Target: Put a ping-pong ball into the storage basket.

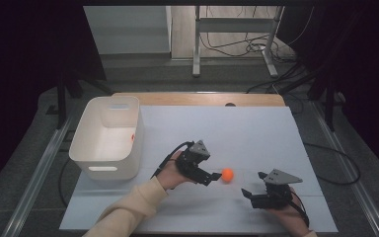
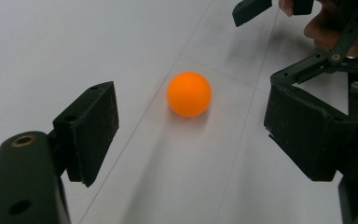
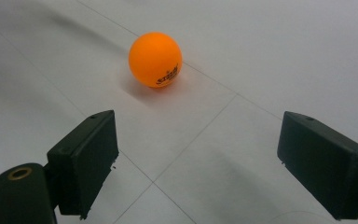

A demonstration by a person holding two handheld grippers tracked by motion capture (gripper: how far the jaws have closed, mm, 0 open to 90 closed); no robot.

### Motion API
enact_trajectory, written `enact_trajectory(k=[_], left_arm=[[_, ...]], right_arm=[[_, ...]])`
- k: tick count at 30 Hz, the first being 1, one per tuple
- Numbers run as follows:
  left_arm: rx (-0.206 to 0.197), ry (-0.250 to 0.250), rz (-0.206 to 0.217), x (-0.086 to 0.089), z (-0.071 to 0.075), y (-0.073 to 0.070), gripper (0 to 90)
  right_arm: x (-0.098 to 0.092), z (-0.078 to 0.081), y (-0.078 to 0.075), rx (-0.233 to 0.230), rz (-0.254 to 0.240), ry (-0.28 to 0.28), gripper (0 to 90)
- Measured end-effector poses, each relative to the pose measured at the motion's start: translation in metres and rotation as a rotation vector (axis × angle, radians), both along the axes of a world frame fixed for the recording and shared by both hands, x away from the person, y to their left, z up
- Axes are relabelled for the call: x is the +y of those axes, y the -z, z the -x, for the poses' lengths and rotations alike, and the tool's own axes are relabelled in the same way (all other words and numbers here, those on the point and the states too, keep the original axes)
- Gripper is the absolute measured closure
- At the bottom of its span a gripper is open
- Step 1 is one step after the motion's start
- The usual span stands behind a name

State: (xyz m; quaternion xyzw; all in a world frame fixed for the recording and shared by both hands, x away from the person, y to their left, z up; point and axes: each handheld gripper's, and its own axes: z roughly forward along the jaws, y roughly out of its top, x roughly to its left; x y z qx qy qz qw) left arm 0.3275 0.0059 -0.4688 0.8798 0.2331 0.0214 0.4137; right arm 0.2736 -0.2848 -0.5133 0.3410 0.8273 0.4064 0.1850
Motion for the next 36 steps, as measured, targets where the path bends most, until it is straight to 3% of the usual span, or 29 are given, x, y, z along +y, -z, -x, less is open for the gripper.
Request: enact_trajectory(k=[10,13,36], left_arm=[[-0.001,0.021,-0.025,-0.020,-0.004,0.008,18.6],[0.002,0.037,-0.050,-0.027,-0.006,0.013,18.6],[0.014,0.065,-0.113,-0.046,-0.013,0.034,18.6]], right_arm=[[0.000,0.000,0.000,0.002,0.002,0.000,12.7],[-0.001,0.000,0.000,0.001,-0.001,-0.001,12.8],[-0.001,0.001,0.000,0.004,0.000,-0.002,12.7]])
